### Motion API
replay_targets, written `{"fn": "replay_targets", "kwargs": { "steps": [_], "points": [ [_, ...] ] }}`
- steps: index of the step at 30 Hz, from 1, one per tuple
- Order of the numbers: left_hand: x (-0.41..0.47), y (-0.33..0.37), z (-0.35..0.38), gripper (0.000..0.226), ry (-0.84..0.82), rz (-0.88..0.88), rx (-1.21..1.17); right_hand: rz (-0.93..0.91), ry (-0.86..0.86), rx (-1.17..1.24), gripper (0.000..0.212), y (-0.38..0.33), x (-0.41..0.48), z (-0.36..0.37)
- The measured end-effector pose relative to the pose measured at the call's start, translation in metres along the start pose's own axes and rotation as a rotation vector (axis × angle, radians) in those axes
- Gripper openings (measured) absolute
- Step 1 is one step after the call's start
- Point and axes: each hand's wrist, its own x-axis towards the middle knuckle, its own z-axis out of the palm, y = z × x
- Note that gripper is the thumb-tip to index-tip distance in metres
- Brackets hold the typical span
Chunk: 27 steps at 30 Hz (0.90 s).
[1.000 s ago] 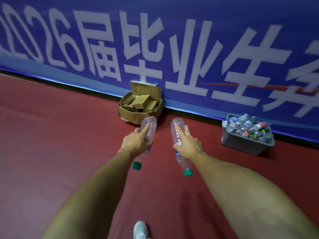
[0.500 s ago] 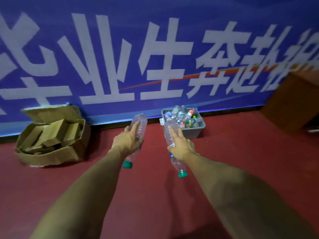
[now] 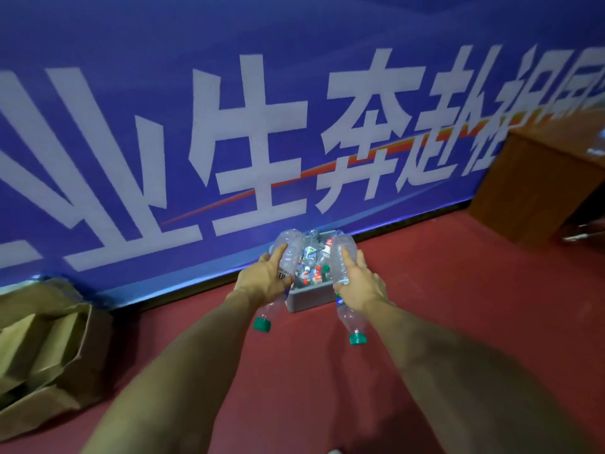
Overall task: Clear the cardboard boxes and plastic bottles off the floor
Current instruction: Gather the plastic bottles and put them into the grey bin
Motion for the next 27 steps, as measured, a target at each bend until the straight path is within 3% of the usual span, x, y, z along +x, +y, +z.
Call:
{"fn": "replay_targets", "kwargs": {
  "steps": [11,16,27],
  "points": [
    [0.159,0.047,-0.024,0.079,-0.039,0.056,0.036,0.061,-0.04,0.003,0.089,0.046,0.146,-0.052],
    [0.232,0.041,-0.024,0.071,-0.05,0.04,0.006,0.076,-0.071,0.006,0.09,0.045,0.213,-0.051],
    [0.439,0.031,-0.02,0.081,-0.082,0.122,-0.109,0.188,-0.105,-0.019,0.088,0.047,0.376,-0.053]
  ]
}}
